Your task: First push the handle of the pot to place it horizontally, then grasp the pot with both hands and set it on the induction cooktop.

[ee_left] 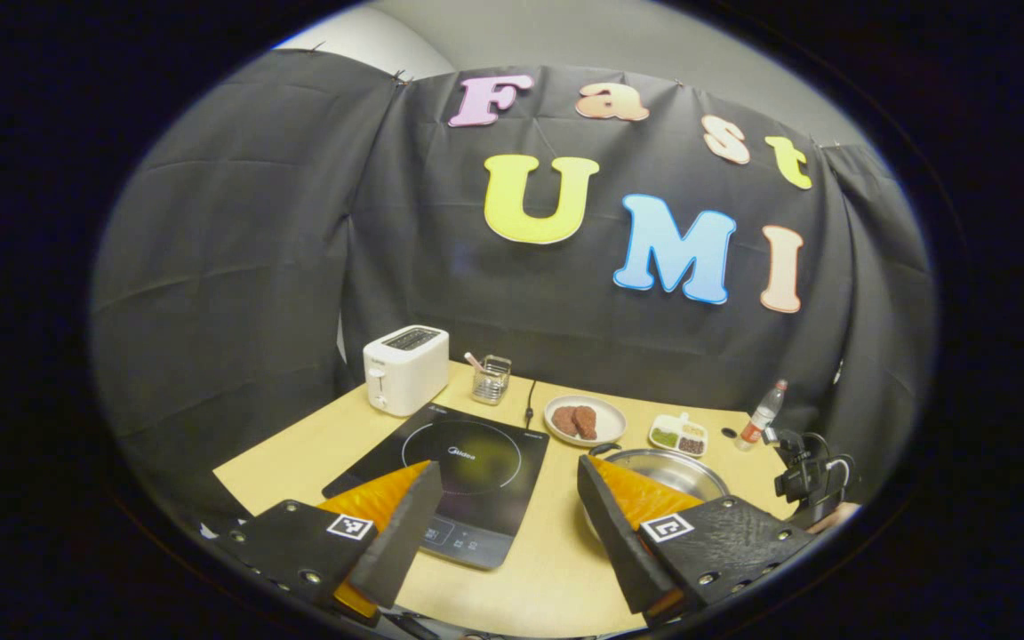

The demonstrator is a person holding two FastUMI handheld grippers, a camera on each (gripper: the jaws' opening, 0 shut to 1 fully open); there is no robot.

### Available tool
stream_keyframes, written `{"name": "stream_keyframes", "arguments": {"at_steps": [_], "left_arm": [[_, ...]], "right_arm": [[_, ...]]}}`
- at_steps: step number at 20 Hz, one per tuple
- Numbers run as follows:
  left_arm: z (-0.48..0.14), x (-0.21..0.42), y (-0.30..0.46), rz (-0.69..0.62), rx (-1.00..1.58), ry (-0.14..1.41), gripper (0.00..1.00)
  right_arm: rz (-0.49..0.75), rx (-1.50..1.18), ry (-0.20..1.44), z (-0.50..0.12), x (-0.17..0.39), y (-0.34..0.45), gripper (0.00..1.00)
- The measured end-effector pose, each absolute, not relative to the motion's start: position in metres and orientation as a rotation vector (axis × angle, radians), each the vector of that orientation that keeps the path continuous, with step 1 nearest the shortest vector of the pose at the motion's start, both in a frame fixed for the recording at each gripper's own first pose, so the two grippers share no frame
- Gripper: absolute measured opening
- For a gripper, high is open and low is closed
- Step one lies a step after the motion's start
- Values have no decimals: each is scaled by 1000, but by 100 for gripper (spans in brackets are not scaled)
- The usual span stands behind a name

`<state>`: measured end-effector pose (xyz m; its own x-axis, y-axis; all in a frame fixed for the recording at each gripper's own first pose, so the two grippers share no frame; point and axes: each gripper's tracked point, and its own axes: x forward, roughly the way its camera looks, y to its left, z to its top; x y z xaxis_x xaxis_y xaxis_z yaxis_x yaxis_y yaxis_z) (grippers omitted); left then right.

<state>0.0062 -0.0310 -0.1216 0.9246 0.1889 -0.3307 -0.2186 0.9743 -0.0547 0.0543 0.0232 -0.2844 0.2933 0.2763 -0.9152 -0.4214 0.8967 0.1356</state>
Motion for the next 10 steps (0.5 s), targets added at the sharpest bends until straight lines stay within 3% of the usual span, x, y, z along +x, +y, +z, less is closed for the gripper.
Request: {"name": "stream_keyframes", "arguments": {"at_steps": [6,10], "left_arm": [[-127,17,-46,205,-99,328,96],[-129,17,-52,212,-95,334,90]], "right_arm": [[444,-198,1168,-285,68,3,2],[437,-228,1155,-285,79,-7,2]]}}
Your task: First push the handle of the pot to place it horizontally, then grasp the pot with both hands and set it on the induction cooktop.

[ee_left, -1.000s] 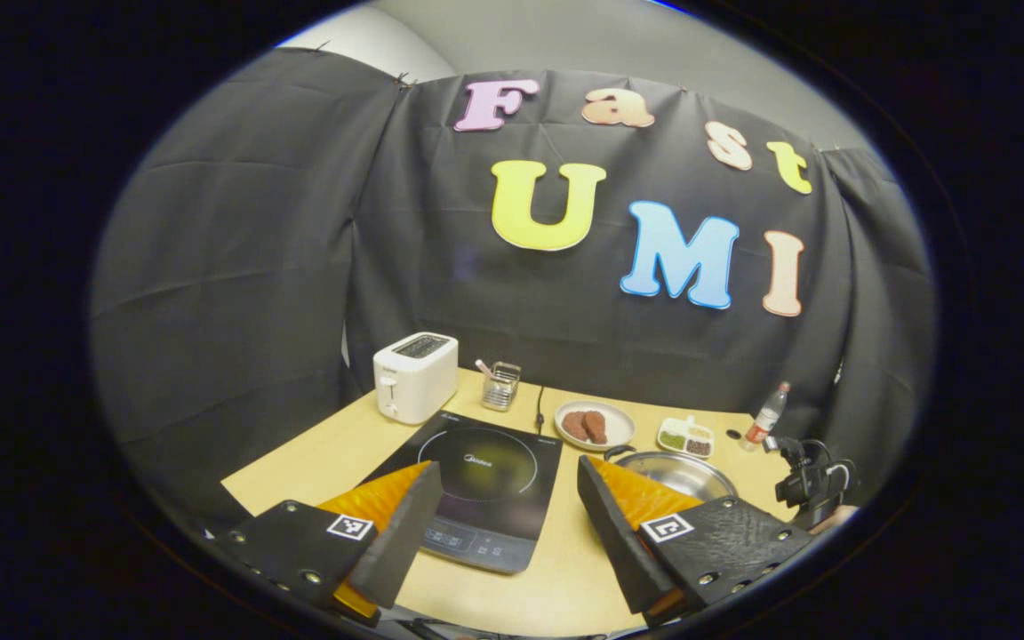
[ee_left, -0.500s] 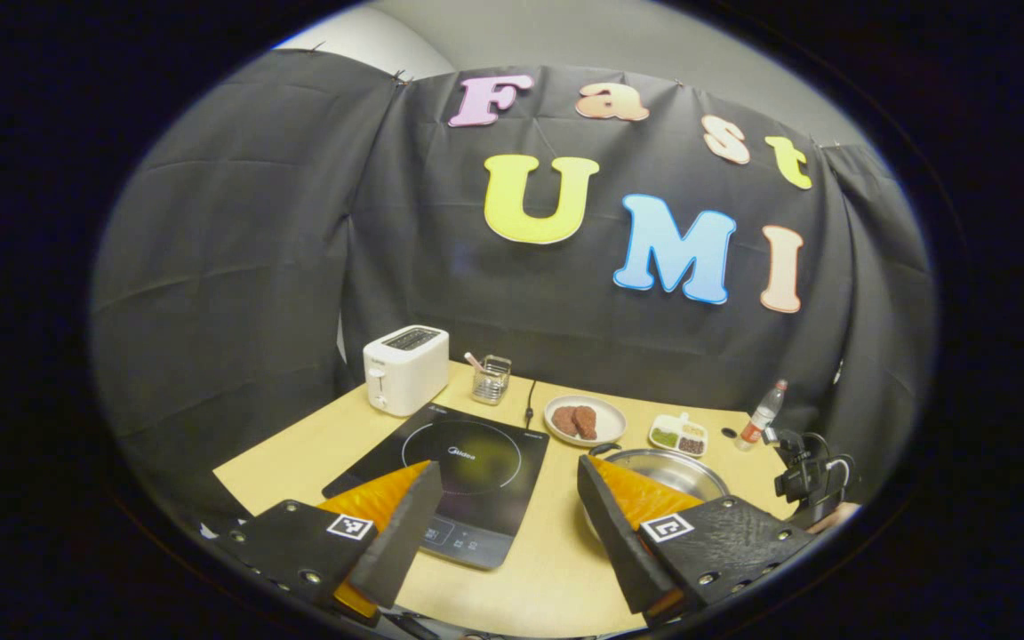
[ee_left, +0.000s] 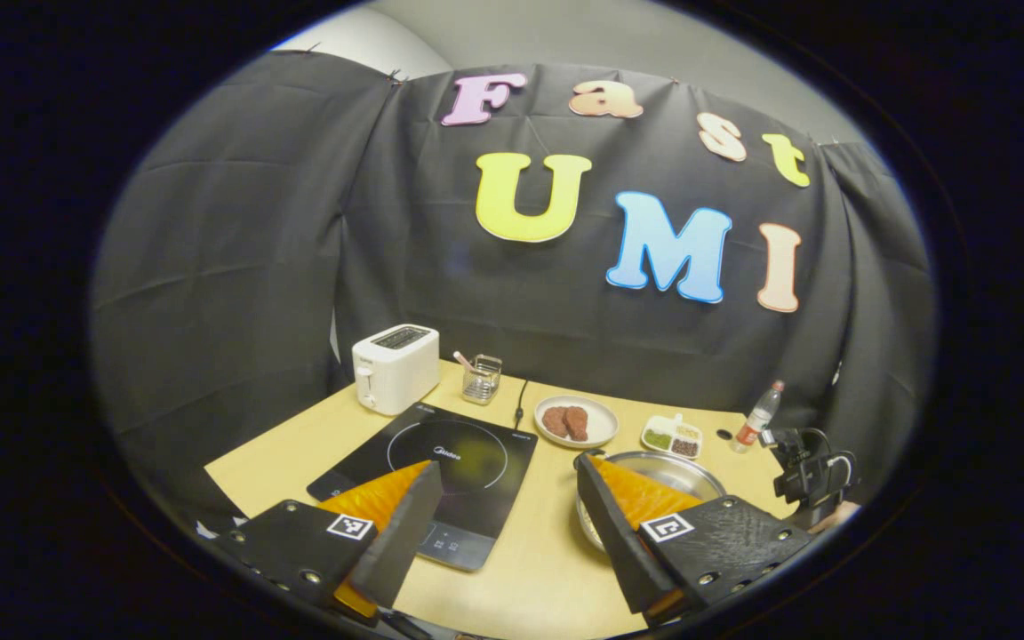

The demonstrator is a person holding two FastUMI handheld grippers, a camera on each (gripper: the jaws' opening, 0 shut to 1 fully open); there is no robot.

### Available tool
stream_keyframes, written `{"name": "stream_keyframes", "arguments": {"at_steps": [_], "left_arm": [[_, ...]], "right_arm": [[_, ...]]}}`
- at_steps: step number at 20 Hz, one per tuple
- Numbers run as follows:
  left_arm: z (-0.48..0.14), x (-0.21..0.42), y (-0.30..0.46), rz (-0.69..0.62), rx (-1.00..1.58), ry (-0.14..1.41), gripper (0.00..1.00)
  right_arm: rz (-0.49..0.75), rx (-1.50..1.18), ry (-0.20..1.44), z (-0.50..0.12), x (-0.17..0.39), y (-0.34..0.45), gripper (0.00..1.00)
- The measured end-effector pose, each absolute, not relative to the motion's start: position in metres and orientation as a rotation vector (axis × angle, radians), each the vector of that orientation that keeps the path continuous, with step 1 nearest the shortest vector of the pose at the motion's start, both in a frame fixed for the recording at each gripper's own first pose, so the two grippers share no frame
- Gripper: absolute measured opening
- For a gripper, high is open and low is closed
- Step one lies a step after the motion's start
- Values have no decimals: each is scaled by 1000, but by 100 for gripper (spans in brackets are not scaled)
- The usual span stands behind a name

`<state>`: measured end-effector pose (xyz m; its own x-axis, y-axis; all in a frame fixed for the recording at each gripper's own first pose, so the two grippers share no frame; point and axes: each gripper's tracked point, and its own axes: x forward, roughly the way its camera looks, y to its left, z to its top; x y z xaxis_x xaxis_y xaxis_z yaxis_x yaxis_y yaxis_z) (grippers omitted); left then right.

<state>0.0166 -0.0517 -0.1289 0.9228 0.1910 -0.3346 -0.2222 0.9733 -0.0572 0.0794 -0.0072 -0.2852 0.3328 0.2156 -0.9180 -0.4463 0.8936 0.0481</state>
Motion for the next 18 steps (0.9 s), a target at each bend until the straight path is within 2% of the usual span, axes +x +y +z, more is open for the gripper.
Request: {"name": "stream_keyframes", "arguments": {"at_steps": [1,11,12,15,16,18], "left_arm": [[-131,16,-54,216,-93,337,93],[-131,25,-71,248,-55,351,93],[-131,27,-74,248,-51,353,89],[-133,30,-84,249,-32,366,89],[-133,31,-87,250,-24,369,93],[-134,33,-95,246,-15,377,93]], "right_arm": [[435,-231,1153,-286,82,-10,2],[402,-301,1098,-283,115,-41,2],[396,-301,1096,-283,119,-44,2],[380,-293,1082,-281,130,-53,2],[376,-288,1078,-280,134,-57,2],[369,-266,1072,-279,143,-62,2]]}}
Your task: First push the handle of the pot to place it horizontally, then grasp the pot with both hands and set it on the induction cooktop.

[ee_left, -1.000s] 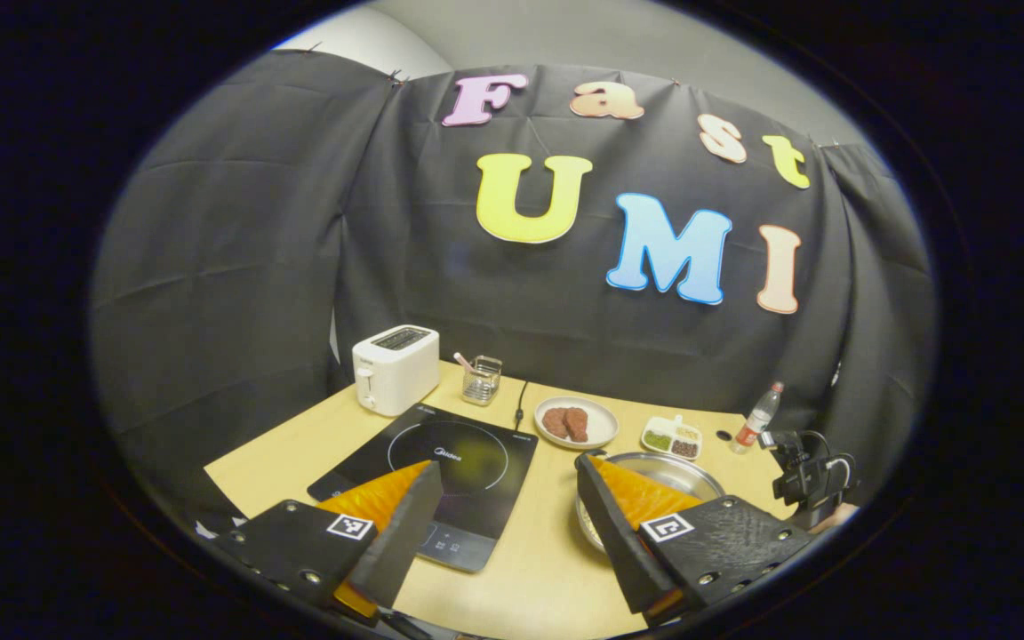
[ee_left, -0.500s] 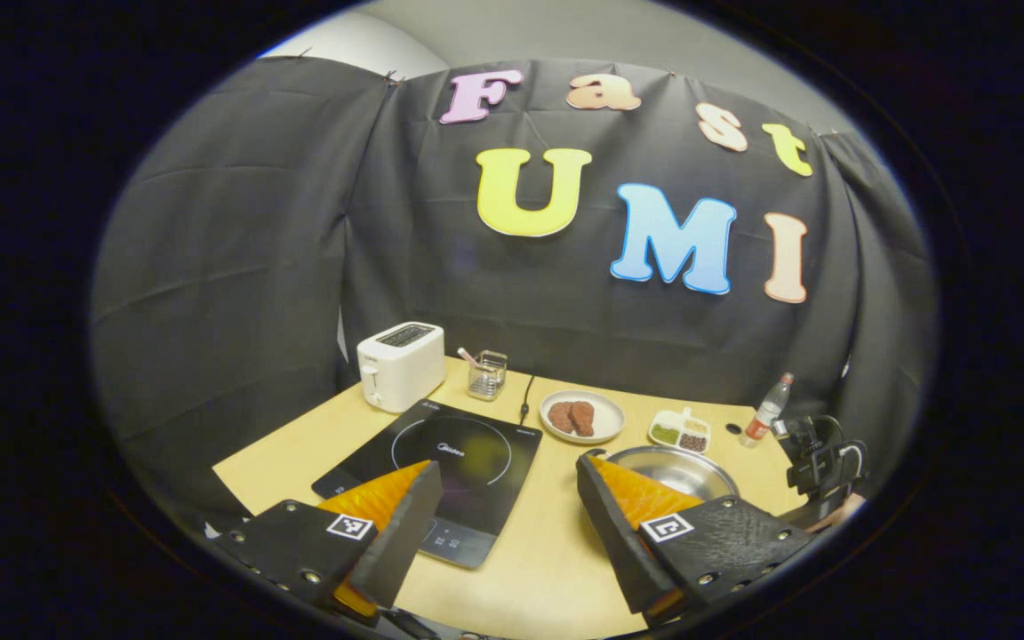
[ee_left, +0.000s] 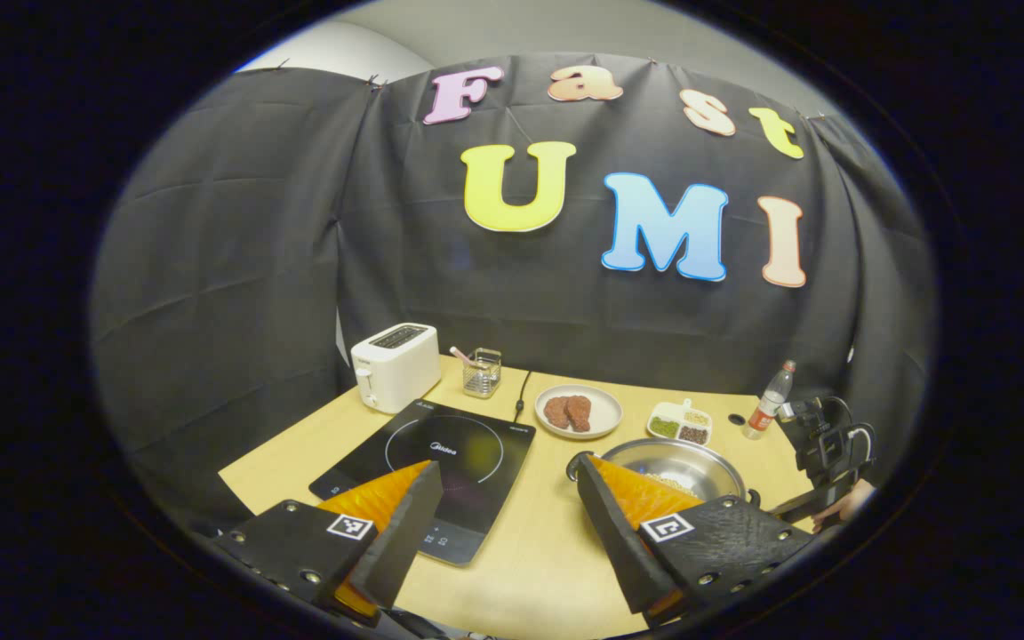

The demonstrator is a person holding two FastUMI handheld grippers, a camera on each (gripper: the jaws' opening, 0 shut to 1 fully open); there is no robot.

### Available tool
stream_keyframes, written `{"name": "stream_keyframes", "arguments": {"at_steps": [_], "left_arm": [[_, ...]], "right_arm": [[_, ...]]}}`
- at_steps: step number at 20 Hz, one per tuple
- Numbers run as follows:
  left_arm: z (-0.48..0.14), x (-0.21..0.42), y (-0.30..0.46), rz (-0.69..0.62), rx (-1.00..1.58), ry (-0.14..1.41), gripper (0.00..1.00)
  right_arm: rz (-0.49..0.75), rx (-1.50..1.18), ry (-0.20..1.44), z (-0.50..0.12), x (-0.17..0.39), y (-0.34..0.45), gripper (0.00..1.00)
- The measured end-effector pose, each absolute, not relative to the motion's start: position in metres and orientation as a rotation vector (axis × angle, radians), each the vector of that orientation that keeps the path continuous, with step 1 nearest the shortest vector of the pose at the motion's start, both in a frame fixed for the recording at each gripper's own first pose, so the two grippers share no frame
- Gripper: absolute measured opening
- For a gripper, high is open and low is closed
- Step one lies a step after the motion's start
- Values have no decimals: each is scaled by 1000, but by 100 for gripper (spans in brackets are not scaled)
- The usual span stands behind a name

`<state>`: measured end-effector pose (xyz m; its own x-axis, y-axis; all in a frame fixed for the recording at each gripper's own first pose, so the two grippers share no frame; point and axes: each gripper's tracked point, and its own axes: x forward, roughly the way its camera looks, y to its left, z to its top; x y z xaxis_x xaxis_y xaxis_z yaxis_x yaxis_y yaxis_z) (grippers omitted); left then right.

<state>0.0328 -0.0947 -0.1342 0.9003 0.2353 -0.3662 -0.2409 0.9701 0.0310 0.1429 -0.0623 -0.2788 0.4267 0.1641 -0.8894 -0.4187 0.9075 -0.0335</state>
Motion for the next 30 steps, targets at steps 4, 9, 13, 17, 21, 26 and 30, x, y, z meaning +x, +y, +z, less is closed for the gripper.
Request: {"name": "stream_keyframes", "arguments": {"at_steps": [4,9,13,17,21,26,30], "left_arm": [[-138,37,-110,245,6,395,93],[-145,41,-132,257,-13,427,93],[-147,42,-149,263,-17,442,93],[-148,45,-166,273,0,451,90],[-157,39,-186,304,-45,481,93],[-158,33,-201,317,-30,496,93],[-151,43,-197,301,-1,482,90]], "right_arm": [[359,-211,1067,-278,156,-69,1],[351,-188,1055,-281,172,-82,2],[373,-147,1045,-282,181,-82,2],[397,-104,1039,-282,188,-82,2],[419,-54,1024,-282,191,-85,2],[459,18,1008,-275,187,-90,2],[406,31,925,-260,192,-113,17]]}}
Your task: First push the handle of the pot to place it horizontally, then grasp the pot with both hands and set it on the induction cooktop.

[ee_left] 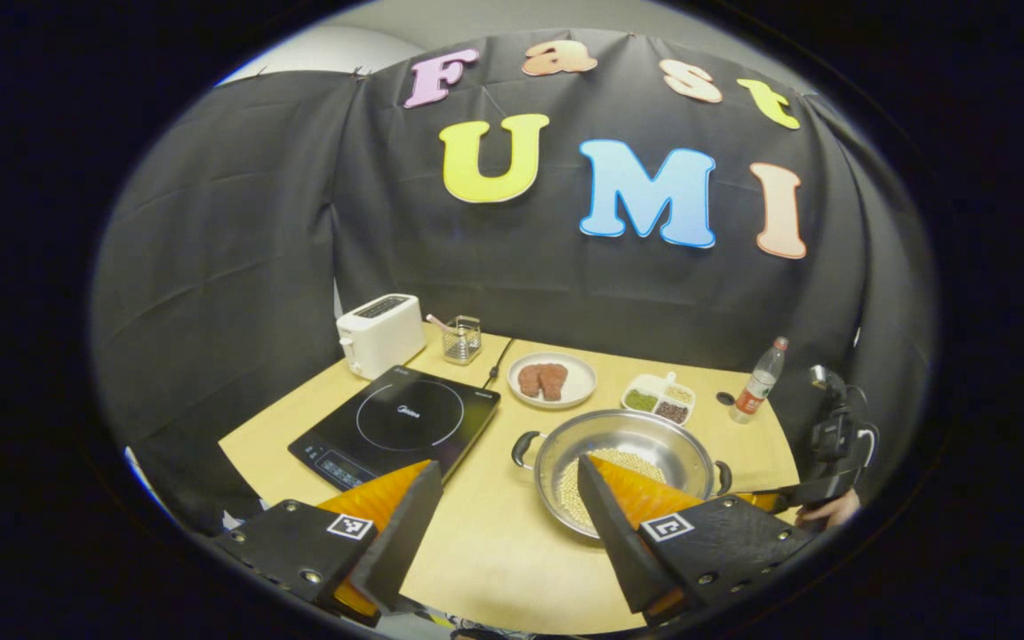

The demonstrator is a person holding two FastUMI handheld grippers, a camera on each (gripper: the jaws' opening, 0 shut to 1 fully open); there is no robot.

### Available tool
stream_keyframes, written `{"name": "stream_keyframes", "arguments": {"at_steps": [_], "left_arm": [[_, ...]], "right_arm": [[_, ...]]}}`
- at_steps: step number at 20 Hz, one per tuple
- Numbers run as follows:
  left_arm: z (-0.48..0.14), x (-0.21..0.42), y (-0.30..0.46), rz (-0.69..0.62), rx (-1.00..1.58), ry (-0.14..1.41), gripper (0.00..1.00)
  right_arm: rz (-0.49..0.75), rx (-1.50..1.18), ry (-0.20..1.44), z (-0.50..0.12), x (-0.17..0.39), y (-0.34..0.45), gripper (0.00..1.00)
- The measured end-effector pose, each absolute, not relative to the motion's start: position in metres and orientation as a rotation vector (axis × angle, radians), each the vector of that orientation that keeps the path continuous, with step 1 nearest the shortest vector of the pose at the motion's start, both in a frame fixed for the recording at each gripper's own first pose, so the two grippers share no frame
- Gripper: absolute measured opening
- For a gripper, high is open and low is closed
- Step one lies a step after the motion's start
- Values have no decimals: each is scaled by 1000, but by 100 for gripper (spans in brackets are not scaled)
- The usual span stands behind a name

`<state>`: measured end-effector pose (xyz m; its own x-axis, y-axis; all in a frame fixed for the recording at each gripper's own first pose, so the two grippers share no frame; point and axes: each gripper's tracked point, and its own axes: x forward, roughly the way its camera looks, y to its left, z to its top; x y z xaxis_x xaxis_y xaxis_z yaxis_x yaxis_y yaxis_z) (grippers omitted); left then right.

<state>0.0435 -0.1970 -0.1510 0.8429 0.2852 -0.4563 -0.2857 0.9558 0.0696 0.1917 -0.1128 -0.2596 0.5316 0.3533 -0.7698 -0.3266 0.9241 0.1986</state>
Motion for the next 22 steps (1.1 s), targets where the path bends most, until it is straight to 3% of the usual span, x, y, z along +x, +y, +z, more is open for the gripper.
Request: {"name": "stream_keyframes", "arguments": {"at_steps": [1,2,3,4,5,11,14,19,20,22], "left_arm": [[-153,49,-194,297,4,481,89],[-154,56,-194,282,2,479,93],[-156,66,-195,253,-5,480,90],[-160,74,-198,217,-15,491,90],[-168,84,-198,182,-27,502,91],[-198,144,-177,68,-58,548,93],[-233,171,-169,-2,-85,611,90],[-301,209,-168,-117,-160,727,94],[-315,213,-170,-139,-186,755,90],[-337,224,-169,-172,-222,788,94]], "right_arm": [[400,55,919,-256,189,-117,40],[403,82,918,-253,186,-116,41],[391,92,915,-251,186,-122,70],[372,93,903,-250,187,-127,80],[358,97,893,-247,189,-132,96],[270,130,850,-232,203,-132,98],[239,160,845,-231,215,-121,98],[186,213,847,-243,235,-111,98],[180,219,848,-246,239,-110,98],[171,227,846,-252,247,-108,98]]}}
